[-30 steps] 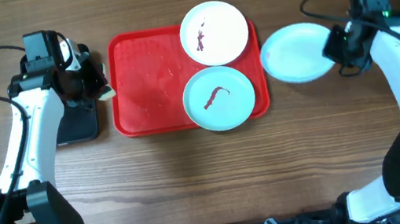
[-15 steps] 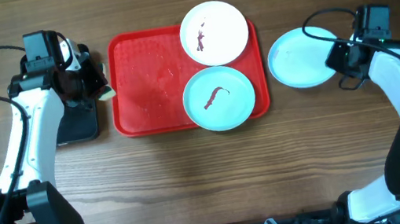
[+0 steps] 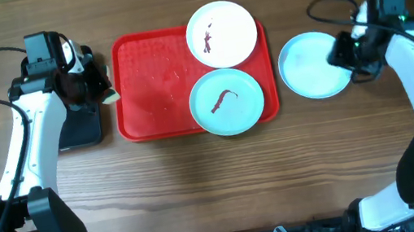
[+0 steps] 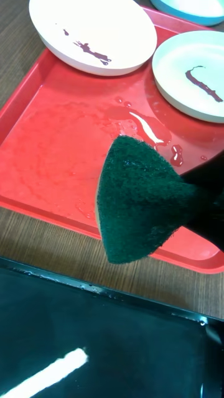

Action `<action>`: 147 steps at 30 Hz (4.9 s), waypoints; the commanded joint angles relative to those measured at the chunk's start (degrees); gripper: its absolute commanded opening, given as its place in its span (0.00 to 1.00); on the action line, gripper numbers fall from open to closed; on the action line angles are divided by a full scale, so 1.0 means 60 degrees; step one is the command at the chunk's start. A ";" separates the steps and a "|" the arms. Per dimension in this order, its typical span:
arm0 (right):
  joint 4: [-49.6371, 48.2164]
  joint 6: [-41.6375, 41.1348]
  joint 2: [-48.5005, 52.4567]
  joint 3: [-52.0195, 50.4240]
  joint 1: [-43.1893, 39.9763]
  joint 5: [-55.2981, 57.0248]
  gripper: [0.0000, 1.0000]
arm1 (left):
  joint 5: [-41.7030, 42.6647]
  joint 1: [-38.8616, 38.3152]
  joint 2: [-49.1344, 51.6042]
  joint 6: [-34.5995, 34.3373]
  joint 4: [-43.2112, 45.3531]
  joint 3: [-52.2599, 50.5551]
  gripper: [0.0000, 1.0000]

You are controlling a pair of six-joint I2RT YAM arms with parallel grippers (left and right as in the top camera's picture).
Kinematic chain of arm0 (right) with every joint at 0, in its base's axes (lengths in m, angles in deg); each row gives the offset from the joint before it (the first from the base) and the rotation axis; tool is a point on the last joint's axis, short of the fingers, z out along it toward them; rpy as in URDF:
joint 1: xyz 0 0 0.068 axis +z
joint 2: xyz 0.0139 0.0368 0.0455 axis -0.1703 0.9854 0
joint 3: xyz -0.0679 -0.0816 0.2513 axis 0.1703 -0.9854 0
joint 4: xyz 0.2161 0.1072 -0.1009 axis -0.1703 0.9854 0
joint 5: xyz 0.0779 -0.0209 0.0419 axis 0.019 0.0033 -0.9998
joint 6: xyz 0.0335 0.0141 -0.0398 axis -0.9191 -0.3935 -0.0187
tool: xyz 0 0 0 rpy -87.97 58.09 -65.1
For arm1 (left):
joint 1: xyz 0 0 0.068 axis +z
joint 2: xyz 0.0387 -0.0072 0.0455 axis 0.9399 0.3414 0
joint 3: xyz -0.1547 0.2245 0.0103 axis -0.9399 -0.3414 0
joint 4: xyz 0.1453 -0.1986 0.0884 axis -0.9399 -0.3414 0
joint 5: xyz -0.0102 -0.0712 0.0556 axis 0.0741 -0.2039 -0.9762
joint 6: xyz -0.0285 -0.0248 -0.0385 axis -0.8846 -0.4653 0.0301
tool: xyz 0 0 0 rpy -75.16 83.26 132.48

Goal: Clean dirty plates on tray and stack at the side

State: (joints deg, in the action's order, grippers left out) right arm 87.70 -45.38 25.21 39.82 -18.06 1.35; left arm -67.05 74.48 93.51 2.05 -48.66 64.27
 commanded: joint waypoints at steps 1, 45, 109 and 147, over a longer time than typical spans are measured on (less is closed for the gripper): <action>0.0193 0.0215 0.0066 0.0127 0.1279 -0.1220 0.45 | 0.0149 -0.0193 0.0109 -0.0015 0.0076 0.0015 0.04; -0.3625 -0.2433 0.2295 -0.0102 0.6484 0.0382 0.04 | -0.0222 -0.0710 0.0109 -0.0011 0.0124 0.0015 0.04; -0.4962 -0.3461 0.3799 0.0237 0.6739 -0.0827 0.04 | -0.1137 -0.2350 0.1534 0.3599 0.1344 -0.1169 0.04; -0.5023 -0.3457 0.3799 0.0237 0.6739 -0.0827 0.04 | -0.5719 -0.3439 0.2492 0.0820 0.5359 -0.3308 0.04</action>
State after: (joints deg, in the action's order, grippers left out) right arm 57.23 -67.54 46.76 40.37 22.03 -2.67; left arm -92.40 52.19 104.48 9.28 -12.83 46.29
